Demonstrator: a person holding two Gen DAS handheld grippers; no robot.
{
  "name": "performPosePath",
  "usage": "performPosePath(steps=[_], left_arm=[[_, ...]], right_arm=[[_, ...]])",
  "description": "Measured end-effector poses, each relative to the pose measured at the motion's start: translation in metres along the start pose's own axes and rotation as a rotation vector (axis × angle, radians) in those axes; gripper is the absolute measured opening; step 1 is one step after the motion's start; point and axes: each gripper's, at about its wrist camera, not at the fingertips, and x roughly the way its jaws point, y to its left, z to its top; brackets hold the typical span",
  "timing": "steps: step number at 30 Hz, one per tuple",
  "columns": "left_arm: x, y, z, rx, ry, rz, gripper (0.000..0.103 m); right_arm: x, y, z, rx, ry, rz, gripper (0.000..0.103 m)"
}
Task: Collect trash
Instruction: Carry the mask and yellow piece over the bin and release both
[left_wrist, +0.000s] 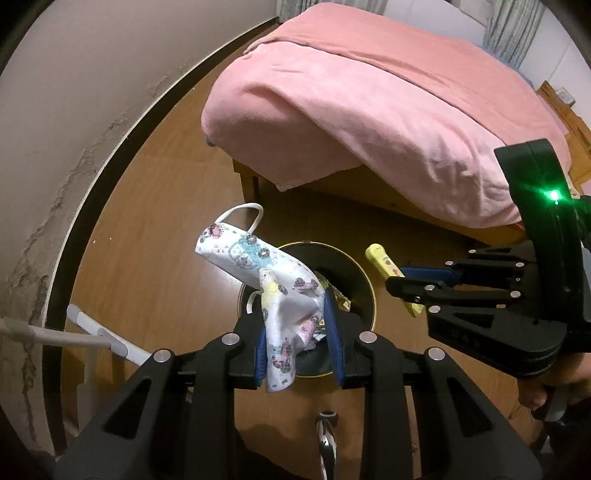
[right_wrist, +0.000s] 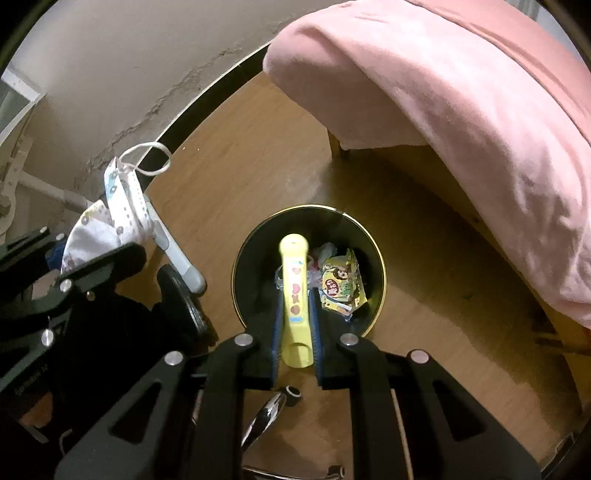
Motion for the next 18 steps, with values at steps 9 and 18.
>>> performPosePath(steps=[9, 18], left_arm=[[0.028, -0.008, 0.001, -0.002, 0.043, -0.033, 0.026], [0.043, -0.019, 0.005, 0.009, 0.042, -0.073, 0.064]], right_arm=[[-0.005, -0.021, 0.004, 0.053, -0.029, -0.019, 0.066], [-0.034, -0.046, 0.001, 0.135, -0.086, -0.032, 0.07]])
